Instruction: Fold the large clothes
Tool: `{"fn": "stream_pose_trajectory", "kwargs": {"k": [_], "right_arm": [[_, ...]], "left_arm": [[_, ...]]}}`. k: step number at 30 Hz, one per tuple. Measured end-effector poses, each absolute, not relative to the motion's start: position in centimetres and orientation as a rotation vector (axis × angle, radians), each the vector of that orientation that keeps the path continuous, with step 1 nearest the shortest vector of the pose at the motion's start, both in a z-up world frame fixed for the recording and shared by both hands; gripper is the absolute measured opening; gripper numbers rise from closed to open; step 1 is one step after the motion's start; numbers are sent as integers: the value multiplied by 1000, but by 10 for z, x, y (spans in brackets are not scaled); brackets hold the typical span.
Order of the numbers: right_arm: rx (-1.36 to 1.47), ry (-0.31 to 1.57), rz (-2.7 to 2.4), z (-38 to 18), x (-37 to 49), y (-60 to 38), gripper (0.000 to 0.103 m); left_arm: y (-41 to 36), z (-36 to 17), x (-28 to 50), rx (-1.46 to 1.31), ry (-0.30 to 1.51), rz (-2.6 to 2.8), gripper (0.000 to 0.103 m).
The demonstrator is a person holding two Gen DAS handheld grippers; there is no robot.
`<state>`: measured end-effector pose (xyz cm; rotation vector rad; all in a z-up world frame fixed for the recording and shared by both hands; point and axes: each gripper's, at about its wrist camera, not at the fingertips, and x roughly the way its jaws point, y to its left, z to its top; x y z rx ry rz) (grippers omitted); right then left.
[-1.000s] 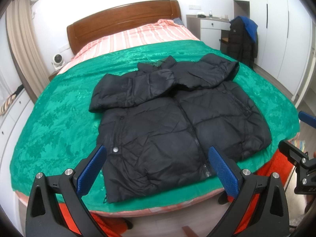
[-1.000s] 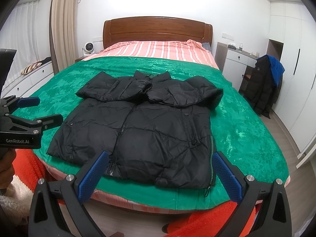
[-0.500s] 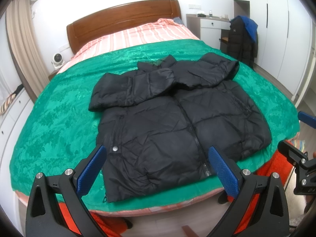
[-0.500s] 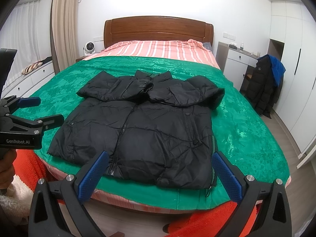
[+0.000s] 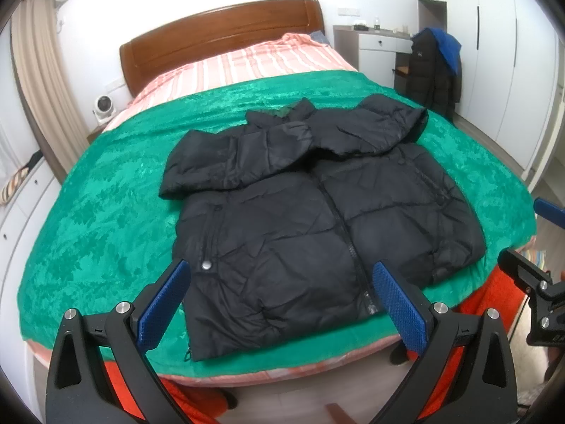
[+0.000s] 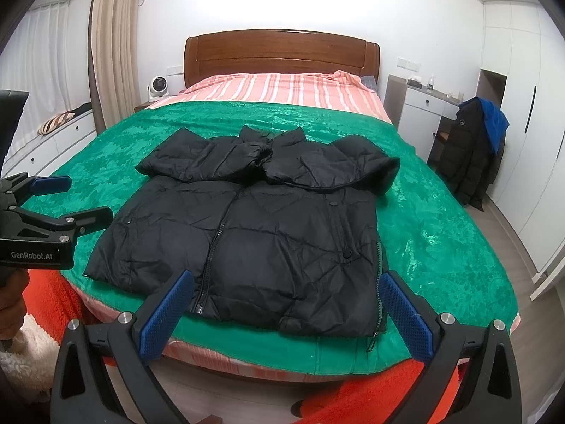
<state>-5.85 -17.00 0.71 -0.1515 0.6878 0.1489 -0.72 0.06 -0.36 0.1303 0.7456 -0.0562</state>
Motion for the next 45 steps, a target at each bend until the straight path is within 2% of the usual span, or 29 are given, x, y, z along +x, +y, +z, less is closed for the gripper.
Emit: {"fn": "stream_pose_trajectory", "kwargs": {"k": [45], "right_arm": [[-213, 633, 88, 18, -59, -178, 103]], "left_arm": [[6, -6, -6, 142, 747, -15, 103]]}}
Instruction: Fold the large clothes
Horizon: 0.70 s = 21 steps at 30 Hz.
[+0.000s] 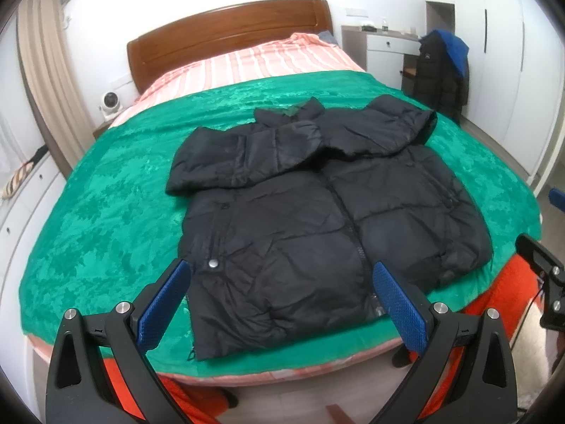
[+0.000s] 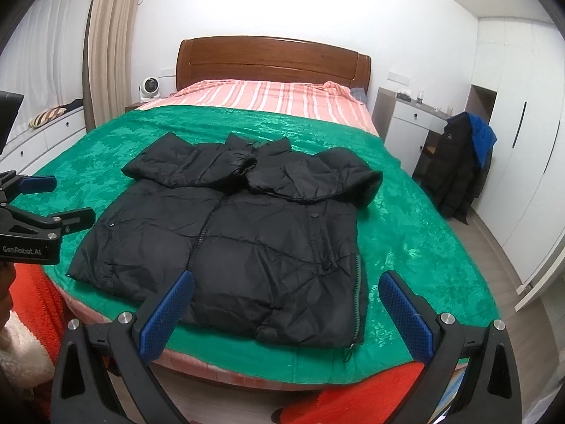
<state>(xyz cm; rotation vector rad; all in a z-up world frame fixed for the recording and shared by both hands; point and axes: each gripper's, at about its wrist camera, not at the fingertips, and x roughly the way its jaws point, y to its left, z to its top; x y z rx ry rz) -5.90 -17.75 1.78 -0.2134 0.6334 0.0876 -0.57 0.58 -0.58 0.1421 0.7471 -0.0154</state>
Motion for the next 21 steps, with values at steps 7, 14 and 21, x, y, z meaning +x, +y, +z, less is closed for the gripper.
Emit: {"fn": "stream_pose_trajectory", "kwargs": {"k": [7, 14, 21], "right_arm": [[-230, 609, 60, 24, -57, -183, 103], [-244, 600, 69, 26, -57, -181, 103], [-245, 604, 79, 26, -56, -180, 103]], "left_arm": [[9, -4, -6, 144, 734, 3, 103], [13, -5, -4, 122, 750, 6, 103], [14, -6, -3, 116, 753, 8, 103]]}}
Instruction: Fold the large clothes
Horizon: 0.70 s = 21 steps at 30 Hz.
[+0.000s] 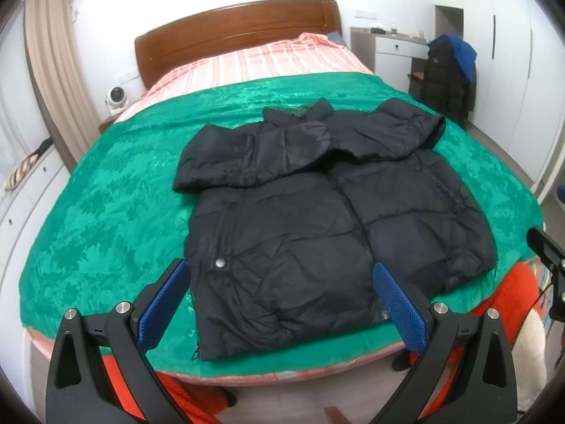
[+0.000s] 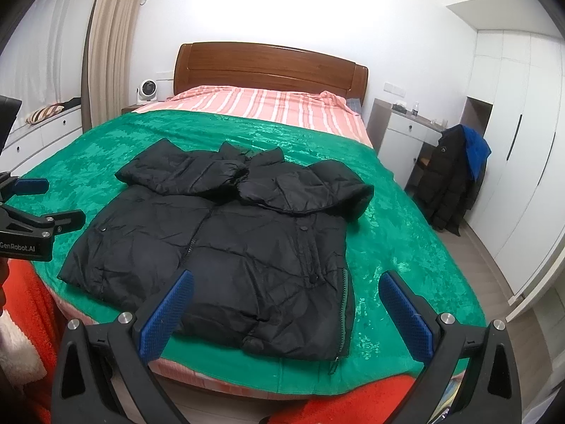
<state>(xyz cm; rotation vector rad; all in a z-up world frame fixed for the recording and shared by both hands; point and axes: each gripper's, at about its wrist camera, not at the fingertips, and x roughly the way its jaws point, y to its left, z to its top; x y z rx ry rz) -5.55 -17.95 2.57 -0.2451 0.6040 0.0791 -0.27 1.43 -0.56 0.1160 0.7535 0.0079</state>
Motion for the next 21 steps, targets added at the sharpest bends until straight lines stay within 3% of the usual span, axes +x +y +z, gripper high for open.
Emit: {"fn": "stream_pose_trajectory", "kwargs": {"k": [21], "right_arm": [[-260, 553, 84, 37, -54, -193, 103]], "left_arm": [[23, -2, 1, 113, 758, 12, 103]]}}
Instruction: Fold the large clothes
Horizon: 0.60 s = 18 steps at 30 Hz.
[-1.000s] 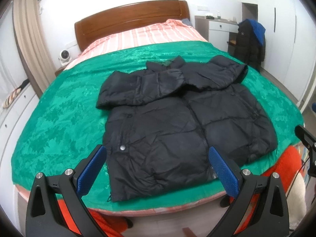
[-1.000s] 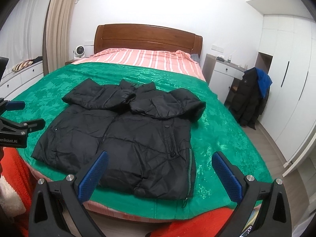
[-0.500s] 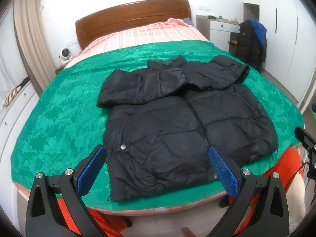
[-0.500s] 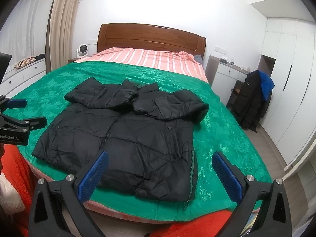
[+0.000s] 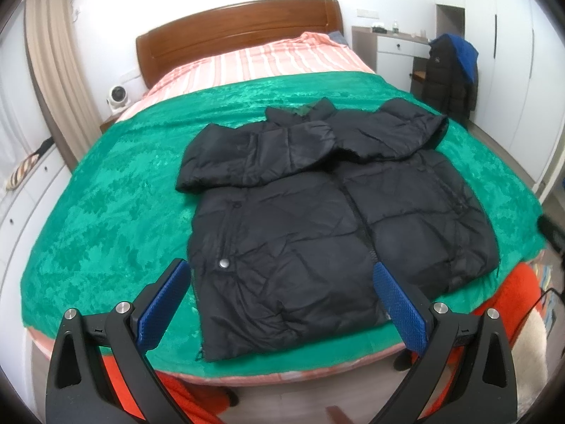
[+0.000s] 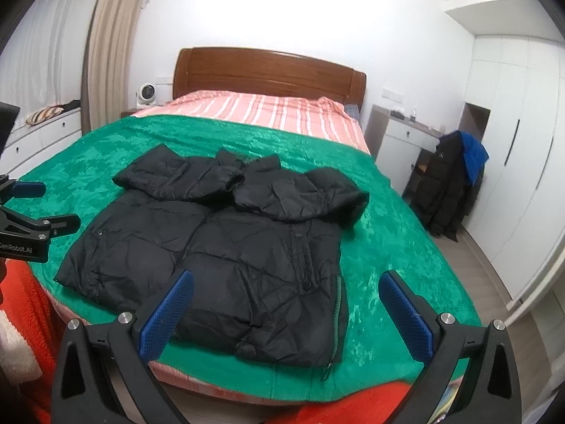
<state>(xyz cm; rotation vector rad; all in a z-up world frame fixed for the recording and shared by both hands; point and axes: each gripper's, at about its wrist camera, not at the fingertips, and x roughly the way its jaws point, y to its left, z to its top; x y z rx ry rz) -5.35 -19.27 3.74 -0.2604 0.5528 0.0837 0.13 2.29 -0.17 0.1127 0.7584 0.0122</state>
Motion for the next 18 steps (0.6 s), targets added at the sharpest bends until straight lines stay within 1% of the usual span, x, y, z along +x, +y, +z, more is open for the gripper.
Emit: {"fn": "stream_pose_trajectory", "kwargs": {"k": [2, 4, 5, 7, 8, 9, 11, 12, 14, 16, 17, 18], "right_arm": [[-293, 526, 58, 52, -49, -211, 103], [-344, 551, 28, 60, -39, -234, 103], [-361, 606, 34, 56, -31, -243, 103], [-351, 743, 74, 37, -17, -259, 103], [-301, 827, 107, 17, -9, -270, 103], [-249, 872, 130, 2, -4, -277, 103], [-81, 981, 168, -42, 11, -295, 103], [22, 1040, 176, -66, 20, -304, 103], [169, 1109, 167, -97, 34, -315, 103], [243, 1140, 184, -118, 44, -316, 103], [262, 1158, 213, -126, 49, -311, 101], [268, 1170, 237, -128, 51, -306, 96]], "left_arm": [[39, 6, 5, 79, 747, 19, 103], [65, 11, 8, 31, 741, 42, 103], [76, 7, 11, 18, 752, 50, 103], [98, -18, 20, 13, 822, 55, 103], [109, -38, 26, 8, 880, 55, 103], [122, -65, 32, -29, 953, 39, 103], [142, -108, 42, -155, 1072, -6, 102], [150, -124, 46, -224, 1108, -36, 102], [163, -160, 53, -339, 1187, -67, 102], [168, -176, 55, -376, 1210, -64, 102], [168, -178, 54, -379, 1208, -60, 100], [168, -177, 52, -369, 1199, -49, 87]]}}
